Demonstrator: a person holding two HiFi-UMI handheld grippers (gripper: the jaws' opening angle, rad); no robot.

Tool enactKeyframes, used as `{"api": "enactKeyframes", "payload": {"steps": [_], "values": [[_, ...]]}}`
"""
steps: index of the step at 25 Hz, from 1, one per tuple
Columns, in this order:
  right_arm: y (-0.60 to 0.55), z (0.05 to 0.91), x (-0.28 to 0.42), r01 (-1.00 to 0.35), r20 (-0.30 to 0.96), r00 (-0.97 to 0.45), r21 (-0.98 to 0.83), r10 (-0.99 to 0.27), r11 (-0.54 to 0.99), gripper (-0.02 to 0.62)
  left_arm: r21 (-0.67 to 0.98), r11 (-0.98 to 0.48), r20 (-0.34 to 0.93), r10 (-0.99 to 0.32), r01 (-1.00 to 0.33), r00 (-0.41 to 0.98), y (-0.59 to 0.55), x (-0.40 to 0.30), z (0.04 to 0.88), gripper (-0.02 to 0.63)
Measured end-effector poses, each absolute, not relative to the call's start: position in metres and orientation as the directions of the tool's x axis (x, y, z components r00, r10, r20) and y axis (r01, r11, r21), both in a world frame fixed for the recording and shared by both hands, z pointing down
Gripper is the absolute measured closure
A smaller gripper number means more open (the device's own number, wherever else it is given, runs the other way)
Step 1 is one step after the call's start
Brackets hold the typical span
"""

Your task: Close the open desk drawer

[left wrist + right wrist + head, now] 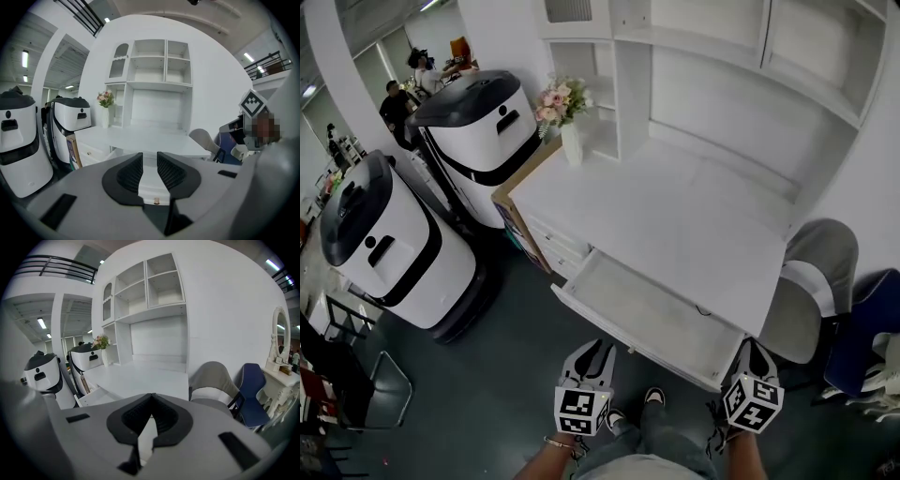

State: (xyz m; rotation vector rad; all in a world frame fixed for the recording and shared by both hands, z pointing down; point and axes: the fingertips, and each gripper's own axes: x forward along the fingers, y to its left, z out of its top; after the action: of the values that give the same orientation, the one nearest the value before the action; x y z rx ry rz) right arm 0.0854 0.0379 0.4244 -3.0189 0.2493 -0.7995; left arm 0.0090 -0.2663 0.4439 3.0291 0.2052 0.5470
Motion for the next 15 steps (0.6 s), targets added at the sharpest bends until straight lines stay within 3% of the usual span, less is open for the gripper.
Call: {"api": "enactKeyframes", "payload": {"steps": [15], "values": [[0.053,0.475,0.068,-0.112,0.575,0.814,0.007,-0.088,-0.994,0.588,0.076,-0.975,0.411,0.221,0.208,0.884,-0.254,0.016,0.509,0.5]]}}
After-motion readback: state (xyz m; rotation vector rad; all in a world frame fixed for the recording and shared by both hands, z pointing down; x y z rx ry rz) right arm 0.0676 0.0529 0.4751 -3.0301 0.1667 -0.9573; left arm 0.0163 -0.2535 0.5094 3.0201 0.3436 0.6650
